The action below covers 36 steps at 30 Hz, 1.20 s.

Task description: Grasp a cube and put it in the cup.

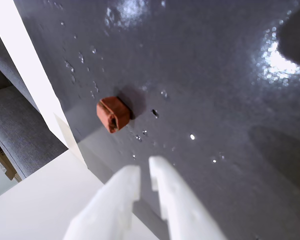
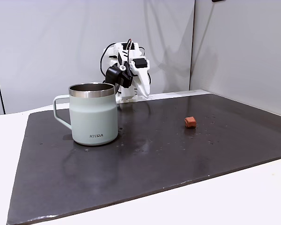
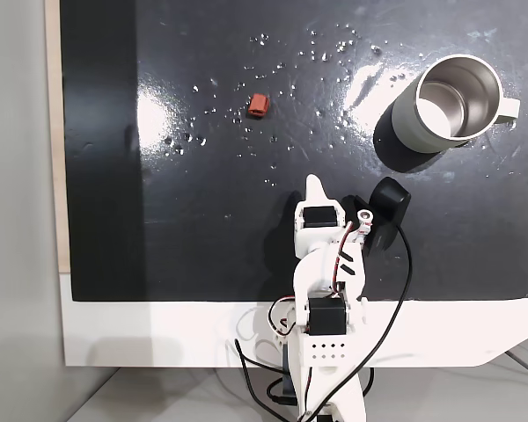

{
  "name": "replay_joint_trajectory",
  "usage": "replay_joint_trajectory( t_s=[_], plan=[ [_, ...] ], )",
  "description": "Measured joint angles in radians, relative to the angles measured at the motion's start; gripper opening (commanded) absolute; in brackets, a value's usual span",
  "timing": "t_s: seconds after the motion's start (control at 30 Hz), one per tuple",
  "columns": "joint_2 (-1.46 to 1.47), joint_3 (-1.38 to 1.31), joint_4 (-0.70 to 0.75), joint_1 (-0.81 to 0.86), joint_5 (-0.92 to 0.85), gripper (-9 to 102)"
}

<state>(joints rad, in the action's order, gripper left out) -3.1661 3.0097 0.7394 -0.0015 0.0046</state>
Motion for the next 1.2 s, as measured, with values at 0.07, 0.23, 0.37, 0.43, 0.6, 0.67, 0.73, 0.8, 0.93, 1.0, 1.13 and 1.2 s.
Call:
replay_joint_trajectory(
  t_s=[0.07,0.23,0.37,0.43,0.6,0.67,0.73,0.8,0.93,1.0,1.13,1.2],
  plan=[
    [0.0,0.0,0.0,0.0,0.0,0],
    [0.0,0.0,0.0,0.0,0.0,0],
    [0.0,0.0,0.0,0.0,0.008,0],
    [0.0,0.0,0.0,-0.002,0.032,0],
    [0.0,0.0,0.0,0.0,0.038,0],
    [0.0,-0.012,0.0,-0.002,0.026,0],
    [0.0,-0.049,0.008,-0.002,0.009,0],
    [0.0,-0.092,0.038,-0.003,-0.011,0],
    [0.008,-0.179,0.092,-0.043,-0.049,0],
    [0.04,-0.224,0.101,-0.044,-0.06,0],
    [0.156,-0.334,0.101,-0.041,-0.064,0],
    [0.236,-0.4,0.101,-0.055,-0.064,0]
  ],
)
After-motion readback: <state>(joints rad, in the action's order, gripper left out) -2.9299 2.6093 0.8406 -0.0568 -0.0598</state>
